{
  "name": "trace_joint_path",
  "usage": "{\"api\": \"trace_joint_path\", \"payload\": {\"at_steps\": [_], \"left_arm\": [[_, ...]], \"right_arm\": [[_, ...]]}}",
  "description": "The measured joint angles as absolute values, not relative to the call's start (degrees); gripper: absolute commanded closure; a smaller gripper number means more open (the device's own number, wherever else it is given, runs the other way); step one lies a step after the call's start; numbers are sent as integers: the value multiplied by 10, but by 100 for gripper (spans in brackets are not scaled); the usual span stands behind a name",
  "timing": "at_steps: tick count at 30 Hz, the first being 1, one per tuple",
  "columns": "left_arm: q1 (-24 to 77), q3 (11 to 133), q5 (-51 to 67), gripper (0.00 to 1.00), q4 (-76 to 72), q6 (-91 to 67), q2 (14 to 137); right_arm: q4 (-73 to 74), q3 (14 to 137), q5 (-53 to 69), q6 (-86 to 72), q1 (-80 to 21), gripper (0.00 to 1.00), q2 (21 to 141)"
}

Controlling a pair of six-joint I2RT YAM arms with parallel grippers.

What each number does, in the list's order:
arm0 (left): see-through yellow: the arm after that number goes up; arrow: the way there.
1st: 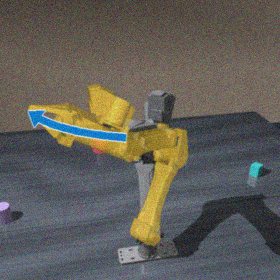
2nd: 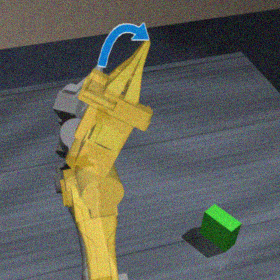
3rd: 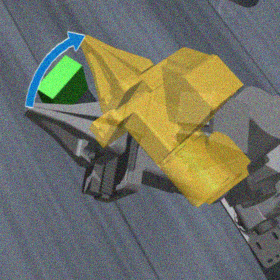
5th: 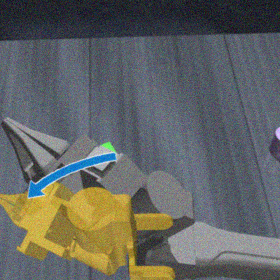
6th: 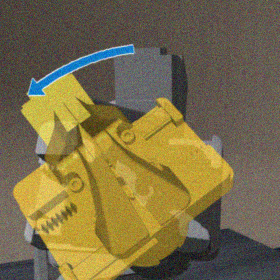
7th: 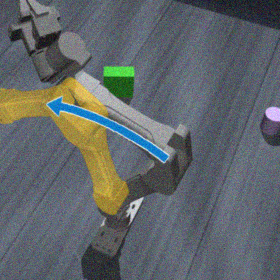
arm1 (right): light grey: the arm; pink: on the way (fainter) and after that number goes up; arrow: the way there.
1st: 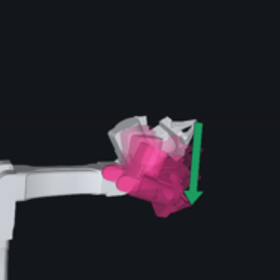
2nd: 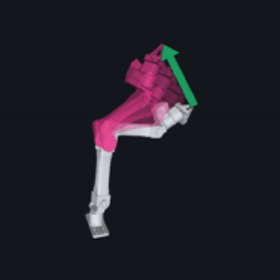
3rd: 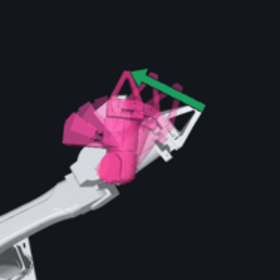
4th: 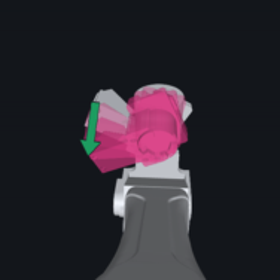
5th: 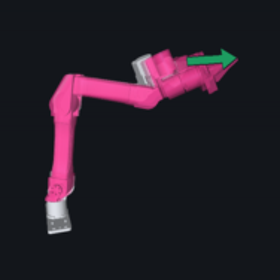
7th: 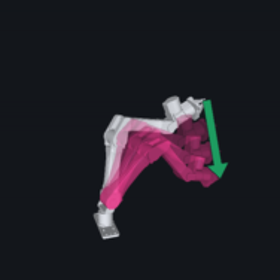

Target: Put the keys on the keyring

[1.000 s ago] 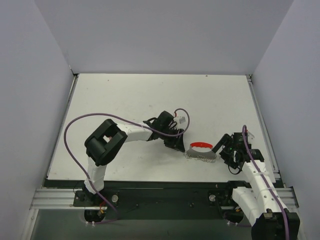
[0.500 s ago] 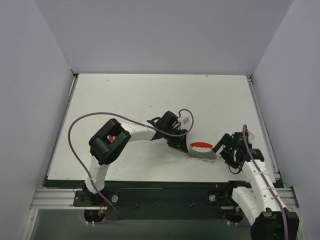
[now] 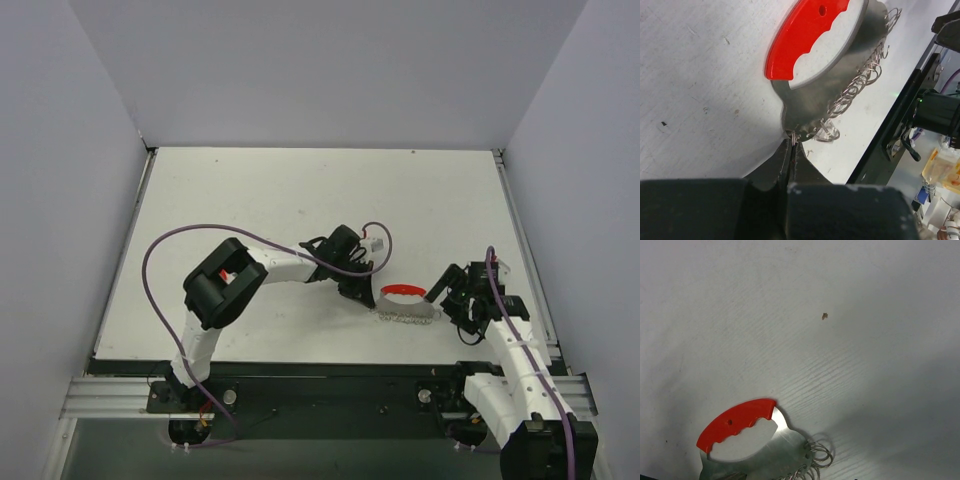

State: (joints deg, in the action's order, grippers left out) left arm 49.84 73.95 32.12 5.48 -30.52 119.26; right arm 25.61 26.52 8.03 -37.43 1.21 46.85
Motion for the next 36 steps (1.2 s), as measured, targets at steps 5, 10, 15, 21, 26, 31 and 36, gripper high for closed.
{"api": "trace_joint_path", "payload": {"at_steps": [5,10,15,21,26,31,36], "left_arm": [[500,740,314,100,56,-300,1190],[501,740,269,100,84,-266,1161],[496,740,245,100,104,-227,1101],[478,740,244,100,116,-172,1004],[453,739,248,100,140,-112,917],[424,744,275,100,183,-53,833],[413,782,321,100,242,-3,792]], "right_arm": [[256,276,85,-367,15,16,469],[257,322,105,-347,15,16,465],[251,387,164,-318,15,16,454],[226,428,254,-285,-1,17,434],[214,470,300,-254,-65,19,431],[189,541,357,-230,-144,26,454],[151,605,411,-222,-198,34,509]]}}
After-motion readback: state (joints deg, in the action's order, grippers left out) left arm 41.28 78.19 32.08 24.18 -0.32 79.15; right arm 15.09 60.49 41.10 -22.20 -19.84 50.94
